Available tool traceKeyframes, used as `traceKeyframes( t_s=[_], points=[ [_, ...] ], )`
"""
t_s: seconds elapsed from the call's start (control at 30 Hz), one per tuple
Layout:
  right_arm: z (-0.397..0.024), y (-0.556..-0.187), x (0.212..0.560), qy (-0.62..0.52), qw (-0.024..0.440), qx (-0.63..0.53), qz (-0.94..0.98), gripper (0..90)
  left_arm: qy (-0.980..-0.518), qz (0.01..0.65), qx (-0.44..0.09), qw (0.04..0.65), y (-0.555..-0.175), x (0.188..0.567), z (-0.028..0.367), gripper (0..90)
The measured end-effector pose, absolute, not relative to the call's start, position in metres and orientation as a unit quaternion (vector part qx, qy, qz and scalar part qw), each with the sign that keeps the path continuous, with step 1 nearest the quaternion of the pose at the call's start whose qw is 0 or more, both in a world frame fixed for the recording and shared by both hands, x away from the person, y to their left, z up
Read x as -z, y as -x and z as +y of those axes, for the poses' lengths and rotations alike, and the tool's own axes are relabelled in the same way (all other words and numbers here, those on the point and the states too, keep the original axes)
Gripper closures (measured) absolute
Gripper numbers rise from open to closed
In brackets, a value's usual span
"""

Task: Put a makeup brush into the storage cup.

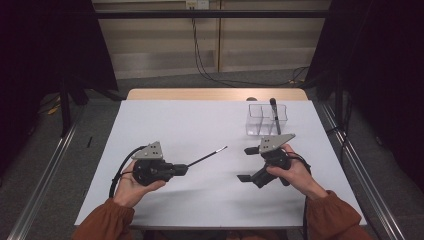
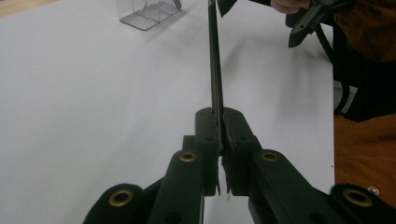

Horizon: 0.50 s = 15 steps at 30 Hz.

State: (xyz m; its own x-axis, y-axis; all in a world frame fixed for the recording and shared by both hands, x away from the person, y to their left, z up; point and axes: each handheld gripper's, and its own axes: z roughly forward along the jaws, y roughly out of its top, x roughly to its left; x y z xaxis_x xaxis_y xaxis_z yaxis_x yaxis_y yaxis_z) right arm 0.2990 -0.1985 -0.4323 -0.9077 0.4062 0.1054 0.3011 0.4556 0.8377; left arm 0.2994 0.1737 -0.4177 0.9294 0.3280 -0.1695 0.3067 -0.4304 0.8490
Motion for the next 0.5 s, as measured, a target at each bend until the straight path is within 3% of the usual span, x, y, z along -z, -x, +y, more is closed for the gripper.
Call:
traceKeyframes(
  t_s=[0.5],
  points=[
    [-0.1896, -0.2929, 0.4326, -0.206, 0.062, -0.542, 0.812, 2.7, -0.82, 0.172, -0.017, 0.546, -0.2964, 0.421, 0.1692, 85.9]
  ],
)
